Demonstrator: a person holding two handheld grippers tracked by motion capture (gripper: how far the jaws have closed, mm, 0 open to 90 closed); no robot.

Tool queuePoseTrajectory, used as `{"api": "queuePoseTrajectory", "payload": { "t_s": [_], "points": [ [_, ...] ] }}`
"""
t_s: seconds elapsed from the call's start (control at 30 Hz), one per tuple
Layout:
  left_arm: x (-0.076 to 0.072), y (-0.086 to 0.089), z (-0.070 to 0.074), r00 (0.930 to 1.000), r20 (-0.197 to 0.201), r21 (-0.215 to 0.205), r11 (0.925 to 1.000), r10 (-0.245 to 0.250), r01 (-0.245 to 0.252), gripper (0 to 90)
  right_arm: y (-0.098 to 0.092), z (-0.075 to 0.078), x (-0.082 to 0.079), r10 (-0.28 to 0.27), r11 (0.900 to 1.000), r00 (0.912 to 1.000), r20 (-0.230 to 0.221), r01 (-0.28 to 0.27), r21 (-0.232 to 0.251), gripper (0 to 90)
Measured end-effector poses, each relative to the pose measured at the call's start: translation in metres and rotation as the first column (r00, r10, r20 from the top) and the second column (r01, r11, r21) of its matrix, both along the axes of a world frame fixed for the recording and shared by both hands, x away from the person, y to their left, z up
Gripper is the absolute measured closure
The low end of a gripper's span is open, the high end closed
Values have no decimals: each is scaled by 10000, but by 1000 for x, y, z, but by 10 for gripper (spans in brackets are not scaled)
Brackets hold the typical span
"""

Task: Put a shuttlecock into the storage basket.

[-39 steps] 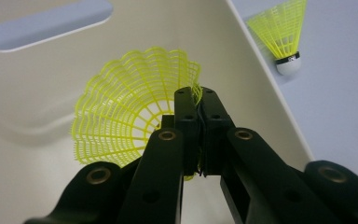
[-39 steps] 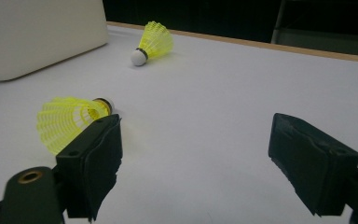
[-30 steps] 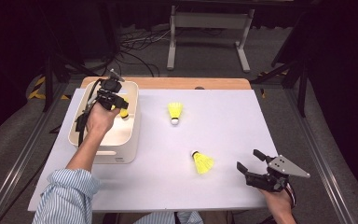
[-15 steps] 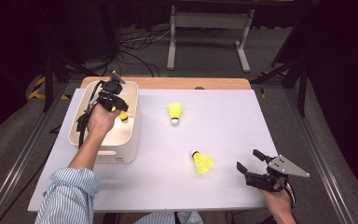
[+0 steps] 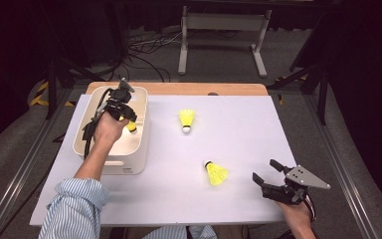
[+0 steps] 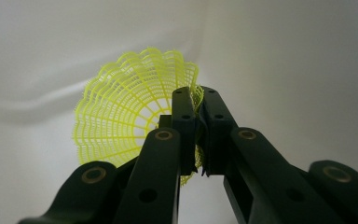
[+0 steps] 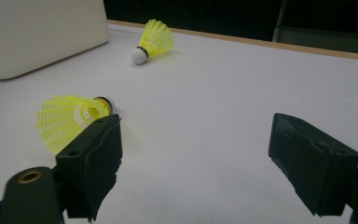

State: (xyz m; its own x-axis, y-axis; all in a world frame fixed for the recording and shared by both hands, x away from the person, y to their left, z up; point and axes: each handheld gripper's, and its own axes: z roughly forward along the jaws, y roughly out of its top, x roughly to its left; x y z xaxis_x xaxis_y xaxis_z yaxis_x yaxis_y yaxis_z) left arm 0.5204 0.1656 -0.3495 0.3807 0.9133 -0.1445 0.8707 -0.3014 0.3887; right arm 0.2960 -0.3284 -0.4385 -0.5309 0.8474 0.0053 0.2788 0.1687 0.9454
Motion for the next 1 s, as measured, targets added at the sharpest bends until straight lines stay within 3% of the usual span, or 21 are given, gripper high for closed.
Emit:
{"api": "queuePoseTrajectory", "payload": {
  "t_s": [0.27, 0.67, 1.0],
  "points": [
    [0, -1, 0, 10000, -74, -3, 10000, -32, 32, 838, 0, 0, 0, 7, 10000, 10000, 5, -7, 10, 180],
    [-4, -2, 7, 9994, 321, 198, 9997, 111, -117, 540, 0, 0, 0, 6, 10000, 10000, 19, -6, 2, 180],
    [-10, 1, 15, 9974, 665, 132, 9995, 276, -285, 470, 0, 0, 0, 5, 10000, 10000, 21, -5, -12, 180]
  ]
}}
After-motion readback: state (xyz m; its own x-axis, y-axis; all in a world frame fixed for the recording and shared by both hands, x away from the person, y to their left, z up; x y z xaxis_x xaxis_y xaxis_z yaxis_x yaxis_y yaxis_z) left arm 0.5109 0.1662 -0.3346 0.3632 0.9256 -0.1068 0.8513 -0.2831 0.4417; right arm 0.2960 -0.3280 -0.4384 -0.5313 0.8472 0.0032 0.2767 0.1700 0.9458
